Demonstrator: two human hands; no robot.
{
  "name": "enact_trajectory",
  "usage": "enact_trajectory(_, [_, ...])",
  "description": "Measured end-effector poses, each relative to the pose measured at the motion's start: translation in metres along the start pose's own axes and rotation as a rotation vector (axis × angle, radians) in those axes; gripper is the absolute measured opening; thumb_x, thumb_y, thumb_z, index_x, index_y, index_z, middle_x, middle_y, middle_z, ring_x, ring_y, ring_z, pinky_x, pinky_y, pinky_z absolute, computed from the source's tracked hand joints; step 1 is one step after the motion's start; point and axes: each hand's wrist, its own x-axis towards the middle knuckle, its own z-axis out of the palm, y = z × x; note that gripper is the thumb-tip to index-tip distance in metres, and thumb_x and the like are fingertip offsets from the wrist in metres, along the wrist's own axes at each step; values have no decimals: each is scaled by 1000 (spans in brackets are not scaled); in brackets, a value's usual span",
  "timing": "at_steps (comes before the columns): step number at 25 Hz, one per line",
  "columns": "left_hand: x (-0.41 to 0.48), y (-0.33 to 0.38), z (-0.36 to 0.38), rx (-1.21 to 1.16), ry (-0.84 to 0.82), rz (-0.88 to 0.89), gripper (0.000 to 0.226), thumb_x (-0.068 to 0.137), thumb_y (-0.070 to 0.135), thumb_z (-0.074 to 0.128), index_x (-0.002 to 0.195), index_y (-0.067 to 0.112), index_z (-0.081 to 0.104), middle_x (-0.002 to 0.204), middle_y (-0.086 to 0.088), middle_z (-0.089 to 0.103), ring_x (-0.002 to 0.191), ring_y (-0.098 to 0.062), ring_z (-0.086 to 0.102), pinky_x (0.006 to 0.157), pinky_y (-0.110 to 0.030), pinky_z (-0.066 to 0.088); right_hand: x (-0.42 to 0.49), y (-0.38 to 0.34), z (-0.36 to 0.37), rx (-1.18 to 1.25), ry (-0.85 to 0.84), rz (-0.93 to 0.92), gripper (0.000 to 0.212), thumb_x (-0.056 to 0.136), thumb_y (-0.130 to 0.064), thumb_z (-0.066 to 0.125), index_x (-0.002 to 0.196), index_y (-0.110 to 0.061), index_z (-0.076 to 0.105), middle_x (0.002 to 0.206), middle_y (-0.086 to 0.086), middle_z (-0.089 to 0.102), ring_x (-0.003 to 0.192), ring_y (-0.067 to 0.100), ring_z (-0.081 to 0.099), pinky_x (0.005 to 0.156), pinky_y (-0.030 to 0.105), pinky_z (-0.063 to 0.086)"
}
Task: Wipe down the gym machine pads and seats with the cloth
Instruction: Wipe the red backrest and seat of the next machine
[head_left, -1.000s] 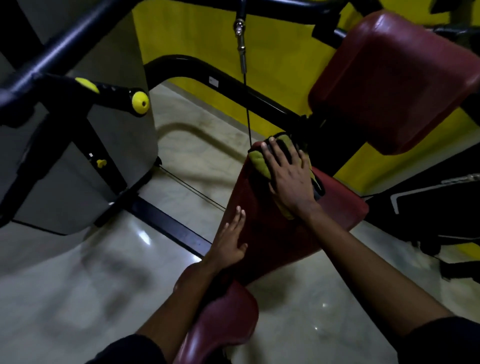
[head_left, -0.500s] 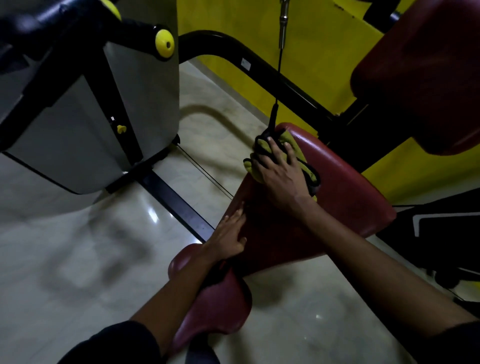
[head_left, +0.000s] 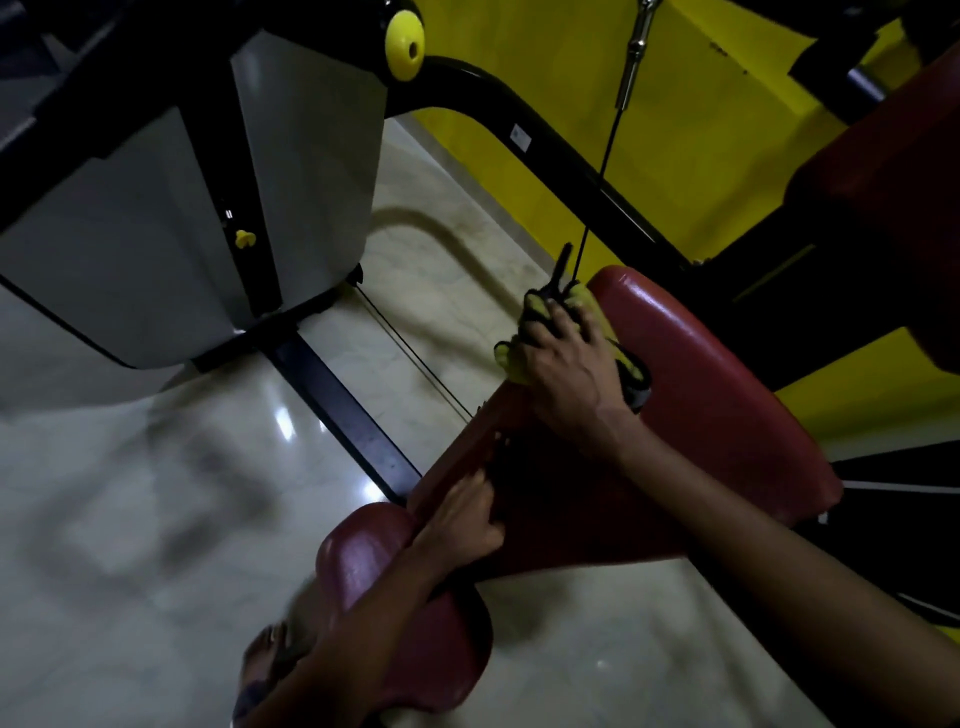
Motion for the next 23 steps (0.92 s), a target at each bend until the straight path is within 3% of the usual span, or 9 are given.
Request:
enact_trajectory(2, [-2,3,-6,30,40,90,72,86,21,57,152,11,29,159,-8,27,133,-15,40,108,-34,38,-10,24,-7,28,144,84,55,85,-29,58,140,-24,53,148,-1,47,151,32,20,119,56,11])
enact_trajectory(4, [-4,7,-11,118,90,144,89,89,23,58,159,23,2,166,5,-4,135,-5,29,108,-31,34,-18,37,-13,35,191,121,62,84,-32,63,143,-23,49,151,0,45,151,34,19,118,58,16])
enact_trajectory(6, [-6,7,-12,147,74,134,87,89,22,57,159,22,5,166,3,0,135,-11,32,106,-33,36,-13,31,-14,-22,142,112,62,81,-32,63,141,-19,51,147,5,48,150,38,19,118,61,15])
enact_trajectory(10, [-5,-20,2,147,75,83,69,81,17,53,147,5,36,147,-15,45,127,-28,49,105,-33,38,10,-5,0,-81,-51,37,49,89,-30,56,134,-12,58,140,13,52,148,43,20,117,63,7])
enact_trajectory(11, [-6,-31,6,129,70,37,69,80,17,51,147,3,37,148,-18,42,131,-31,46,109,-36,38,15,-15,6,-53,-83,27,45,93,-30,54,133,-11,58,140,14,52,149,44,19,117,63,6])
enact_trajectory(13, [-16,-58,17,148,24,-66,76,86,23,50,154,3,23,161,-17,21,147,-31,25,121,-41,23,20,-41,25,-36,-126,55,40,100,-29,46,135,-11,58,142,12,51,150,43,15,118,63,2])
enact_trajectory(16, [-39,-101,32,281,-129,-216,88,94,42,52,157,6,2,165,-13,-2,153,-27,-1,123,-39,1,20,-81,56,-156,-251,27,44,103,-32,40,143,-17,51,154,7,40,151,40,9,118,64,-2])
enact_trajectory(19, [-59,-125,39,347,-255,-326,95,94,46,55,157,7,-5,165,-12,-7,152,-25,-6,122,-40,0,18,-89,75,-226,-310,-43,45,102,-37,44,144,-22,49,157,5,37,151,40,8,118,65,0])
enact_trajectory(23, [-63,-130,33,421,-262,-264,90,95,36,56,157,7,-3,165,-9,-6,153,-21,-5,122,-36,-1,20,-96,95,-286,-312,-64,48,103,-40,42,148,-22,43,159,5,32,151,39,8,117,65,1])
